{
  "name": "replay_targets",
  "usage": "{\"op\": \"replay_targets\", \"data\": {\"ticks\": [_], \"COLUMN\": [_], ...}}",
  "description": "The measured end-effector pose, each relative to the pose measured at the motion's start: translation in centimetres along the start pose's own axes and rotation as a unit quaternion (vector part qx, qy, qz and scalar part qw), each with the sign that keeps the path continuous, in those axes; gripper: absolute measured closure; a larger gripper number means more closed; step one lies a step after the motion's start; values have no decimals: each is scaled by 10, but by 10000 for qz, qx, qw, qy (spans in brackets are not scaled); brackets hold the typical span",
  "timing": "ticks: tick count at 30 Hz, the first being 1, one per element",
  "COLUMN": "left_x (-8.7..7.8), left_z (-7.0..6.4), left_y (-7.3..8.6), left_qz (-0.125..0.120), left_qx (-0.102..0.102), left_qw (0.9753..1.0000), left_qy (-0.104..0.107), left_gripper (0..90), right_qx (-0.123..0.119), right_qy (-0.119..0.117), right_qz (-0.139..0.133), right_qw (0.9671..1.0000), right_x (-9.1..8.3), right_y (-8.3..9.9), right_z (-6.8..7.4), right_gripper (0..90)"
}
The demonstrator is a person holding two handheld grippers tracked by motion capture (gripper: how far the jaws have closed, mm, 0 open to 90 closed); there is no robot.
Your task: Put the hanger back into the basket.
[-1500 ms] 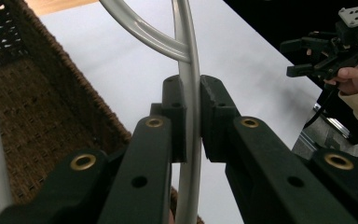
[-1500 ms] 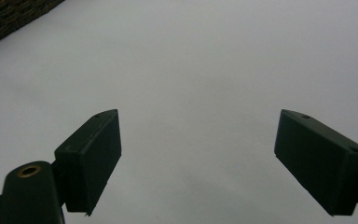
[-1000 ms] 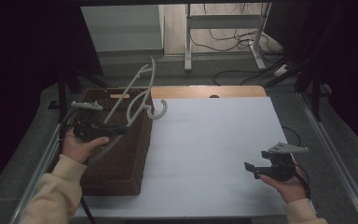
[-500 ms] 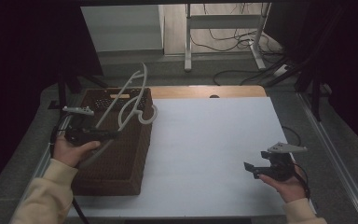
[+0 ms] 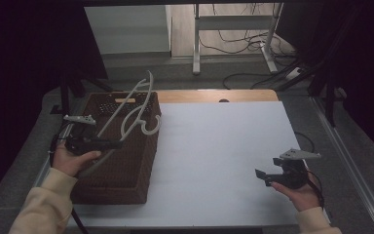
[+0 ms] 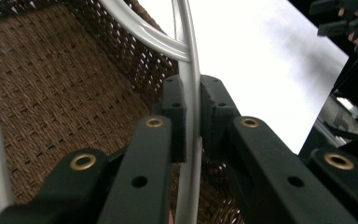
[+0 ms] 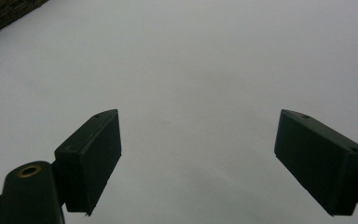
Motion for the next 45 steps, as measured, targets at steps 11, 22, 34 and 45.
{"op": "replay_targets", "data": {"ticks": [11, 22, 34, 45], "left_x": [6, 9, 4, 9], "left_z": [7, 16, 18, 26], "left_y": [16, 37, 50, 55], "left_qz": [292, 507, 533, 636], "left_qx": [155, 162, 168, 132], "left_qw": [9994, 9986, 9983, 9979], "left_qy": [66, 70, 185, -9], "left_gripper": [813, 813, 813, 767], "right_qx": [2, -2, 5, -10], "right_qy": [25, 35, 46, 49], "right_qz": [21, 34, 41, 55], "right_qw": [10000, 10000, 10000, 10000], "right_x": [0, 0, 0, 1], "right_y": [1, 1, 1, 0], "right_z": [-1, 0, 0, 0], "right_gripper": [149, 149, 149, 149]}}
Point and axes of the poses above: each handheld gripper's, and its own axes: x roughly forward along the jaws, y roughly out of its underside, z roughly to its left, the point moved 9 cm from there along x, roughly forward along the jaws, and after that the axes turned 8 degrees about z, right-handed, at the moved point
